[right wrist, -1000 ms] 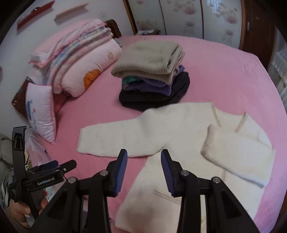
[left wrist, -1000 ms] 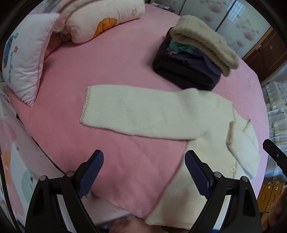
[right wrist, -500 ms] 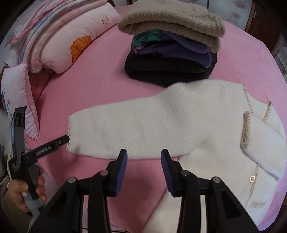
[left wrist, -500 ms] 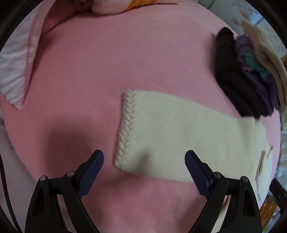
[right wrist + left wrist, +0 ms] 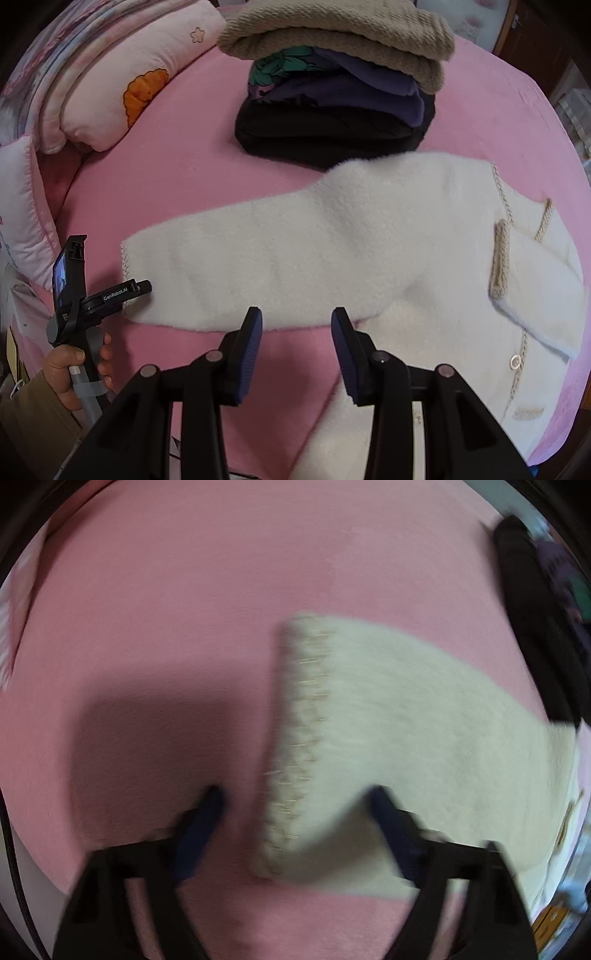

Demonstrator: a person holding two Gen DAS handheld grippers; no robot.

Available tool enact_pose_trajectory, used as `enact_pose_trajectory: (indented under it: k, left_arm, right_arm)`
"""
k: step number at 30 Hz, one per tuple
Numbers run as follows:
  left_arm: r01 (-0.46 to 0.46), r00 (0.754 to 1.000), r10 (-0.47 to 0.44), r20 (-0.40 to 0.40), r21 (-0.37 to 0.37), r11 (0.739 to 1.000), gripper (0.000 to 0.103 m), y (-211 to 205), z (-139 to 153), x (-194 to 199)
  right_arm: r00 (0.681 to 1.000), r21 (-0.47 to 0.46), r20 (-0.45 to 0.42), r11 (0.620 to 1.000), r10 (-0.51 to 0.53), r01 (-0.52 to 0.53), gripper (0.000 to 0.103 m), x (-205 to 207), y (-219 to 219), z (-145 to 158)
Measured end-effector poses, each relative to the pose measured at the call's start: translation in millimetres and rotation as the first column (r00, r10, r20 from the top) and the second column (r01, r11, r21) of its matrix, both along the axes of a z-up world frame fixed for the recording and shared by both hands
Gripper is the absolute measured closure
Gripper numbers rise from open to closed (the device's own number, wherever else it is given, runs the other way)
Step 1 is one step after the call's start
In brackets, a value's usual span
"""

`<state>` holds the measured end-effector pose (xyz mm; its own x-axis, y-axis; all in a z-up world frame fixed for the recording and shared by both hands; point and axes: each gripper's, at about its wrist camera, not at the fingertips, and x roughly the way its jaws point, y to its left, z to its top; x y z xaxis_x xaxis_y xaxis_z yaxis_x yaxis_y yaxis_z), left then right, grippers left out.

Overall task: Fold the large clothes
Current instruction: 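Grasp the other sleeve cuff with the left tool and lift it, then lay the sleeve across the cardigan front and open the left tool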

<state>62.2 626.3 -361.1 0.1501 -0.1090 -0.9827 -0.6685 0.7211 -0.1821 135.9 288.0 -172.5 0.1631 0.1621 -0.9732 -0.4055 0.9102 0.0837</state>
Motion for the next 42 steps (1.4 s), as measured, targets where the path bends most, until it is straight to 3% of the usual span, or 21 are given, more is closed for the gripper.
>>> enact_pose_trajectory:
  k: [1,2,5,7,10,14,18,20,24,27,32,36,37,39,42]
  left_arm:
    - [0.034,0.999,-0.034,-0.006,0.002,0.999,0.079,-6,4,7]
    - [0.059,0.998,-0.059,-0.01,0.005,0.998,0.088,-10,7,13]
    - [0.096,0.995,-0.095,-0.024,0.043,0.994,0.089,-25,26,26]
    - [0.111,0.993,-0.112,0.027,0.055,0.992,0.089,-38,49,31]
    - [0.18,0.972,-0.187,0.145,0.059,0.982,0.089,-73,99,41]
    - [0.311,0.907,-0.304,0.29,0.023,0.95,0.089,-137,157,60]
    - [0.456,0.815,-0.411,0.408,-0.014,0.89,0.089,-218,197,84]
    - [0.522,0.773,-0.459,0.439,-0.027,0.853,0.089,-262,207,101]
    - [0.609,0.719,-0.53,0.449,-0.041,0.792,0.089,-343,198,132]
    - [0.637,0.72,-0.556,0.416,-0.077,0.767,0.089,-399,174,157]
    - [0.648,0.726,-0.583,0.365,-0.081,0.757,0.087,-460,131,174]
    - [0.634,0.759,-0.58,0.297,-0.133,0.762,0.082,-486,80,171]
    - [0.629,0.767,-0.575,0.283,-0.154,0.762,0.075,-488,71,170]
    - [0.608,0.787,-0.562,0.256,-0.165,0.777,0.064,-497,61,165]
    - [0.596,0.794,-0.549,0.261,-0.157,0.788,0.057,-497,54,153]
  right_arm:
    - [1.0,0.002,-0.007,1.0,-0.01,0.01,0.064,1,-3,-1]
    - [1.0,0.001,-0.01,1.0,-0.016,0.016,0.064,1,-6,-3]
    - [0.999,-0.007,-0.019,0.999,-0.035,0.035,0.064,3,-15,-8]
    - [0.998,-0.014,-0.024,0.998,-0.059,0.058,0.064,6,-22,-12]
    - [0.994,-0.009,-0.025,0.994,-0.105,0.105,0.064,10,-39,-14]
    - [0.985,0.006,-0.02,0.985,-0.172,0.172,0.064,16,-71,-12]
    - [0.966,0.025,-0.009,0.966,-0.259,0.259,0.064,23,-112,-8]
    - [0.951,0.034,0.0,0.951,-0.308,0.308,0.064,25,-137,-5]
    - [0.912,0.036,0.02,0.912,-0.409,0.408,0.064,28,-200,-3]
    - [0.877,0.035,0.022,0.877,-0.481,0.48,0.064,26,-247,-7]
    - [0.838,0.013,0.004,0.838,-0.545,0.545,0.064,23,-314,-28]
    - [0.837,0.0,-0.018,0.837,-0.546,0.546,0.064,24,-342,-48]
    - [0.839,0.0,-0.022,0.839,-0.544,0.545,0.064,24,-342,-51]
    - [0.846,0.003,-0.026,0.847,-0.532,0.532,0.064,27,-345,-58]
    - [0.862,0.032,-0.029,0.861,-0.507,0.507,0.064,35,-349,-61]
